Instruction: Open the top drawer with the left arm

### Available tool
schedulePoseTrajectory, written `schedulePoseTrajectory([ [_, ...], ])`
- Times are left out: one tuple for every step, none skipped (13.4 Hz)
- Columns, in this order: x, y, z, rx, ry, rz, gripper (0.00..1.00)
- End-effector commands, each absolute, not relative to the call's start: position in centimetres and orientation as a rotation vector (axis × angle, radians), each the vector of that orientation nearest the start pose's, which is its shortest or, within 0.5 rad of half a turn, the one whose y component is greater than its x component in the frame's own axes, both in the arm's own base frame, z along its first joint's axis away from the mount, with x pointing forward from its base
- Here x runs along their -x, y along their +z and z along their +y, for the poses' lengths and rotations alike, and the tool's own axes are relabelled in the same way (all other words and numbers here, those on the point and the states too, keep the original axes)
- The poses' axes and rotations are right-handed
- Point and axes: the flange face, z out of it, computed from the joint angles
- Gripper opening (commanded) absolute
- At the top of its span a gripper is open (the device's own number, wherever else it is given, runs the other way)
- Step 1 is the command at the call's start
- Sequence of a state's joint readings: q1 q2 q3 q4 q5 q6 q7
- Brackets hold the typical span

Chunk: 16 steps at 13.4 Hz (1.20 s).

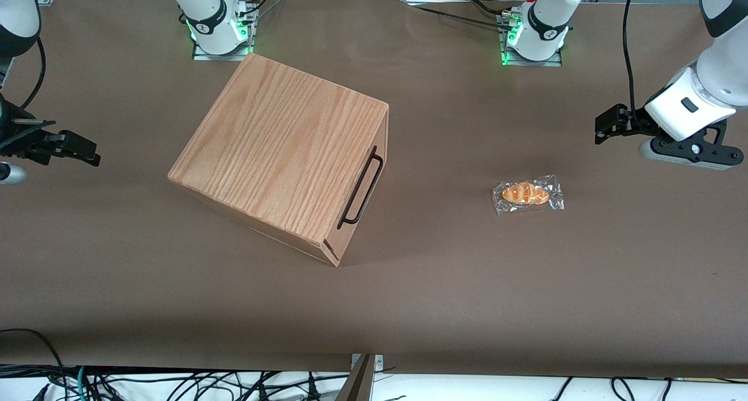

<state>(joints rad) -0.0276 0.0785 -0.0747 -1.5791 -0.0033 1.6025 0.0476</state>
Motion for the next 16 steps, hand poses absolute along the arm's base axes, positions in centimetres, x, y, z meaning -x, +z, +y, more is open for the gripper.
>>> schedulePoseTrajectory([
  [-57.92, 58.38, -5.52, 3.114, 0.092, 0.238, 1.0],
  [-57.92, 58.38, -5.52, 3.114, 0.092, 0.238, 1.0],
  [-57.92, 58.38, -5.52, 3.114, 0.092, 0.238, 1.0],
  [-57.94, 58.38, -5.26, 3.115, 0.092, 0.231, 1.0],
  [-57.95, 58.38, -5.26, 3.115, 0.092, 0.231, 1.0],
  [-57.93, 58.24, -5.19, 3.116, 0.097, 0.229, 1.0],
  [-57.94, 58.31, -5.17, 3.115, 0.095, 0.231, 1.0],
  [-57.94, 58.24, -5.17, 3.115, 0.097, 0.229, 1.0],
  [-57.94, 58.24, -5.17, 3.115, 0.097, 0.229, 1.0],
  [-57.97, 58.15, -5.17, 3.115, 0.1, 0.229, 1.0],
  [-57.97, 58.15, -5.17, 3.115, 0.1, 0.229, 1.0],
  [-57.97, 58.08, -5.17, 3.114, 0.102, 0.229, 1.0],
  [-57.96, 58.08, -5.17, 3.114, 0.102, 0.229, 1.0],
  [-58.0, 58.08, -4.82, 3.115, 0.102, 0.219, 1.0],
  [-57.99, 58.06, -4.72, 3.115, 0.104, 0.217, 1.0],
  [-57.97, 57.87, -4.63, 3.115, 0.116, 0.214, 1.0],
])
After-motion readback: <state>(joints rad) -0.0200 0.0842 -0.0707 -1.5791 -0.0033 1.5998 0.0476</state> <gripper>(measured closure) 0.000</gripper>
